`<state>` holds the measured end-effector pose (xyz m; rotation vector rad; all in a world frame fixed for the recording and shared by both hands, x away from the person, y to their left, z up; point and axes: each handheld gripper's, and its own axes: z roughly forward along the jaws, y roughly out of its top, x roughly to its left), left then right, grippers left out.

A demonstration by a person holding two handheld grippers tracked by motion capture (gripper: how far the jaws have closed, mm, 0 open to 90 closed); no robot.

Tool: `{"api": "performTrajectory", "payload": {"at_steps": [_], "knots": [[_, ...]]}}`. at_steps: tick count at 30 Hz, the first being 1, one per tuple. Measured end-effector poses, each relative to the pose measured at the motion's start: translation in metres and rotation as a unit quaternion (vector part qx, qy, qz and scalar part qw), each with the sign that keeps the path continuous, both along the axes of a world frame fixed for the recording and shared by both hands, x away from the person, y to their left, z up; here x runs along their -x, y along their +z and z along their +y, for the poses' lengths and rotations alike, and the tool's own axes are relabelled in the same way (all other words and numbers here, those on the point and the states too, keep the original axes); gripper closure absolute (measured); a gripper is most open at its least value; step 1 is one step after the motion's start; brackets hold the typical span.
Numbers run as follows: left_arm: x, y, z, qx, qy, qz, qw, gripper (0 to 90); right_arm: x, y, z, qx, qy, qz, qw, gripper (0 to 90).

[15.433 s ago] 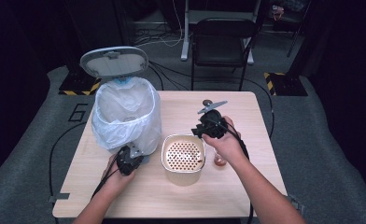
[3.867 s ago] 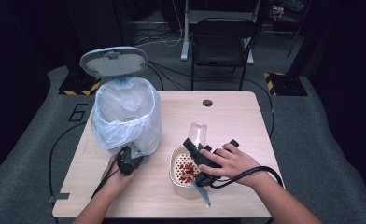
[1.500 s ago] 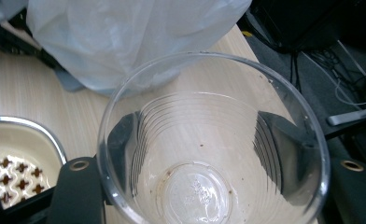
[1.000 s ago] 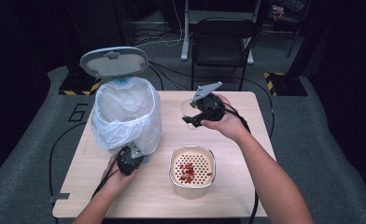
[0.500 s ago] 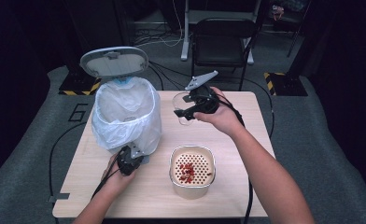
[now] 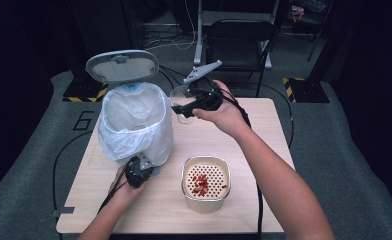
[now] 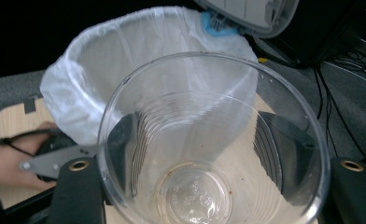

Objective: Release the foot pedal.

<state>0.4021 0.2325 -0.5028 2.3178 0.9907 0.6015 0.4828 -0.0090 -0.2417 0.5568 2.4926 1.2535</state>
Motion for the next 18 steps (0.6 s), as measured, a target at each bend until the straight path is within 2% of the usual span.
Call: {"api": "performTrajectory", "payload": {"at_steps": [4,7,18], "knots": [[0.000,0.000,0.000,-0.001,-0.001,0.003,1.0000,90.0,-0.001,0.009,0.012,-0.004,0.006,-0.008,0.9999,34.0],[0.000,0.000,0.000,-0.001,-0.002,0.002,1.0000,90.0,-0.004,0.014,0.022,-0.005,0.007,-0.004,1.0000,34.0],[0.000,-0.001,0.000,0.001,0.003,-0.003,1.0000,90.0,-0.013,0.020,0.048,-0.020,0.012,-0.003,0.9997,33.9]]}}
